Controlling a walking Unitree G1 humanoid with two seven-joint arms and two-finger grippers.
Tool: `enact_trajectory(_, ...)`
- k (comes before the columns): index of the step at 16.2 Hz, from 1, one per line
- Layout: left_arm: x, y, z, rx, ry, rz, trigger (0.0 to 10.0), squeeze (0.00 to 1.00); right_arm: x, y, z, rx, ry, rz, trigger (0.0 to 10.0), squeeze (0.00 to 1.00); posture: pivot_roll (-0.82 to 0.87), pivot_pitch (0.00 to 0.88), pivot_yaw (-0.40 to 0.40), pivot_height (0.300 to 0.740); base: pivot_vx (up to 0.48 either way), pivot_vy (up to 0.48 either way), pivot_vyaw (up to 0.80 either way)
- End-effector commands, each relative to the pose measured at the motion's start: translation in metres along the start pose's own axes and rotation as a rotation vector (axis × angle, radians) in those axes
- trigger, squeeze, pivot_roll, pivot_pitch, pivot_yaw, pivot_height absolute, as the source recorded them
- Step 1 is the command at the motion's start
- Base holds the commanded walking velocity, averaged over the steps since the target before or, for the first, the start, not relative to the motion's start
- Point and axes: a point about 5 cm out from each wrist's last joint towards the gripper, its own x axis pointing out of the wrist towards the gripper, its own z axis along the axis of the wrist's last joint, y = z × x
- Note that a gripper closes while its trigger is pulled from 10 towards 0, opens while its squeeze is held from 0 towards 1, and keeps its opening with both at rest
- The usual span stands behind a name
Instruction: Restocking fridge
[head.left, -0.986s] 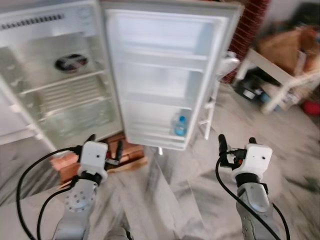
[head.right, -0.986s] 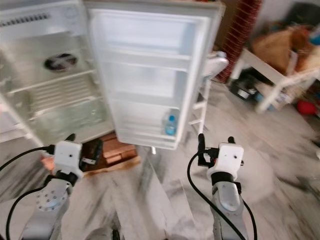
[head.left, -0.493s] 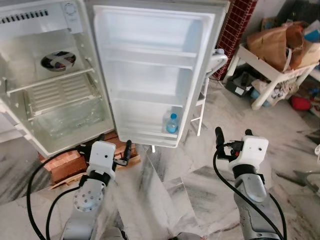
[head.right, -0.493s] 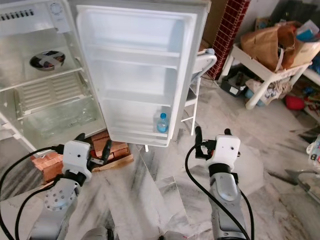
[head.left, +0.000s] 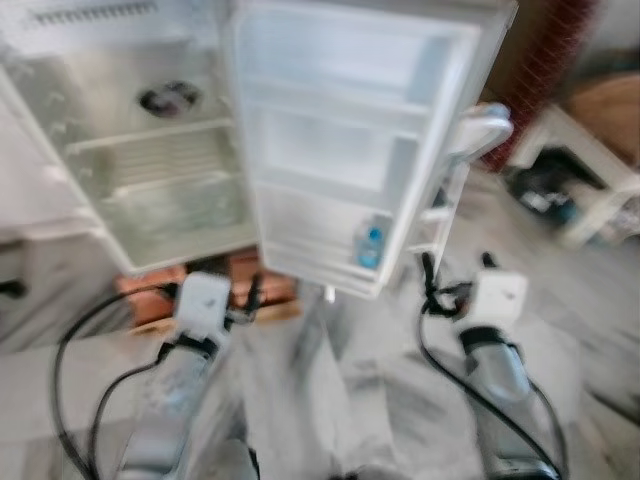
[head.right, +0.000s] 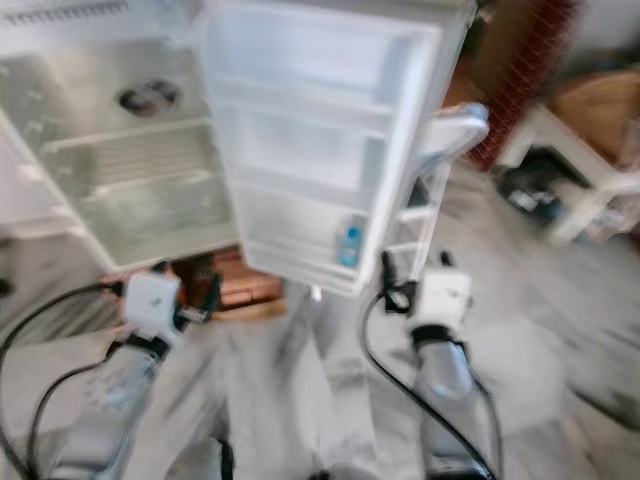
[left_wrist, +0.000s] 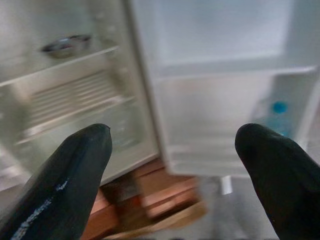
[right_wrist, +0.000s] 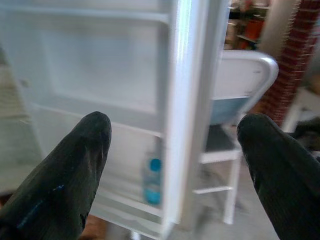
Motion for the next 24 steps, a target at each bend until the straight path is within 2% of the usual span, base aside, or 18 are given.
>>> enact_trajectory(1,0.003,-0.010,0.000,-0.017,0.014,-0.046,10.0,0.00,-0.006,-0.014,-0.002,-0.009,0.005,-0.058,10.0,0.00,0.01,0.082,0.016,0.740,0.000,0.000,0.00)
enact_trajectory(5,0.007,-0.015,-0.004,-0.008,0.044,-0.127,10.0,0.00,-0.014,-0.024,-0.005,-0.016,0.000,-0.131,10.0,0.00,-0.02,0.090,0.074,0.740,0.000,0.000,0.00)
enact_trajectory(9,0.008,-0.015,-0.005,-0.024,0.045,-0.111,10.0,0.00,-0.016,-0.022,-0.006,-0.037,0.008,-0.088,10.0,0.00,-0.01,0.085,0.029,0.740,0.000,0.000,0.31)
enact_trajectory(14,0.007,-0.010,-0.008,-0.043,0.046,-0.048,10.0,0.00,-0.003,-0.013,-0.002,-0.029,0.002,-0.027,10.0,0.00,0.02,0.087,-0.023,0.740,0.000,-0.119,0.70)
enact_trajectory(17,0.006,-0.008,-0.010,-0.044,0.050,-0.035,10.0,0.00,-0.002,-0.014,-0.002,-0.033,0.002,-0.014,10.0,0.00,0.02,0.089,-0.028,0.740,0.000,-0.304,0.00)
enact_trajectory(24,0.007,-0.016,-0.010,-0.050,0.048,-0.051,10.0,0.00,-0.004,-0.017,-0.002,-0.036,0.006,-0.015,10.0,0.00,0.00,0.094,-0.028,0.740,0.000,-0.308,0.00)
